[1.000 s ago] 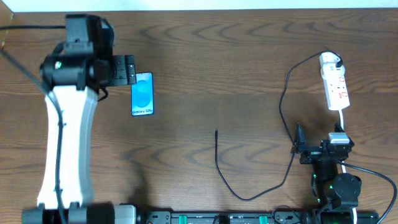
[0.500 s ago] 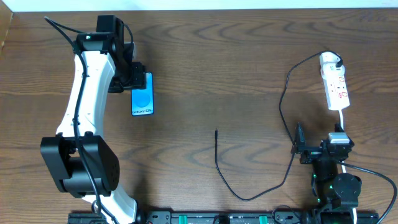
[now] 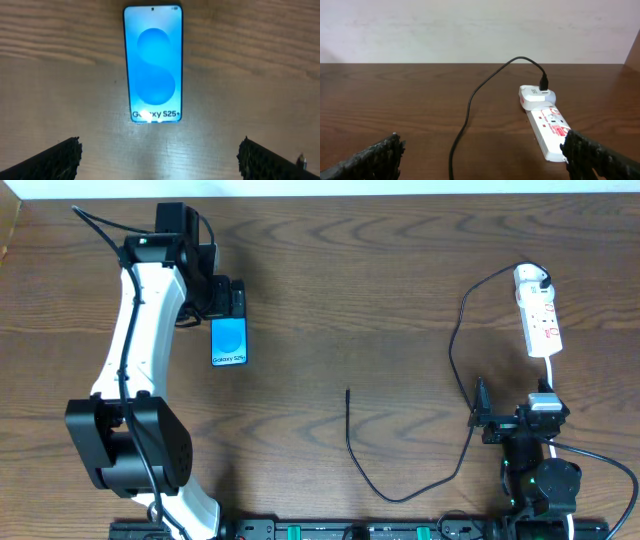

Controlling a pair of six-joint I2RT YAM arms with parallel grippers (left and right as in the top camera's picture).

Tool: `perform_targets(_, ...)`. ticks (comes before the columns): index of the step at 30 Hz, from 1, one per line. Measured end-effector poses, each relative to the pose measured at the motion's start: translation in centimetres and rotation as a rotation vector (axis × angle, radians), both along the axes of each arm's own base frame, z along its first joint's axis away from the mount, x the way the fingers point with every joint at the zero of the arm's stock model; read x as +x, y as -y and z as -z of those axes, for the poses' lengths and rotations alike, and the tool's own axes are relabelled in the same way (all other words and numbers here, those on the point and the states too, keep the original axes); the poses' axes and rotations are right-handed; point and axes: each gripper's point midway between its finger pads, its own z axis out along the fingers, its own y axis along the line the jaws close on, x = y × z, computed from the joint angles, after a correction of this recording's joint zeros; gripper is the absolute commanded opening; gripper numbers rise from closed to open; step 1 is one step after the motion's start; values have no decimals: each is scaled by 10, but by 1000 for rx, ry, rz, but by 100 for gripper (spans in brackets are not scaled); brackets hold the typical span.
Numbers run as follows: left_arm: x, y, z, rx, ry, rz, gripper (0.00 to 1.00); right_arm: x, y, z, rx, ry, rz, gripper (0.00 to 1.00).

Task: Plug charger to phone and switch on socket
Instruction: 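Move the left gripper forward over the blue phone, then lower the left gripper and close it on the phone's top edge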

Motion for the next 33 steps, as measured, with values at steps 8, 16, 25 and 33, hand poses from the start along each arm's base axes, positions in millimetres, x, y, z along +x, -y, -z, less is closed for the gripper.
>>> perform_targets(8,3,0,14,-3,-4,1,100,0,0,0,0,0,0,99)
perform_targets(16,7,0,55,-4,-95,0,100,0,0,0,0,0,0,99)
perform_targets(25,29,0,94,-9,-90,-29,100,0,0,0,0,0,0,99)
perform_targets(33,33,-5,121,18,-118,-34,100,0,0,0,0,0,0,99)
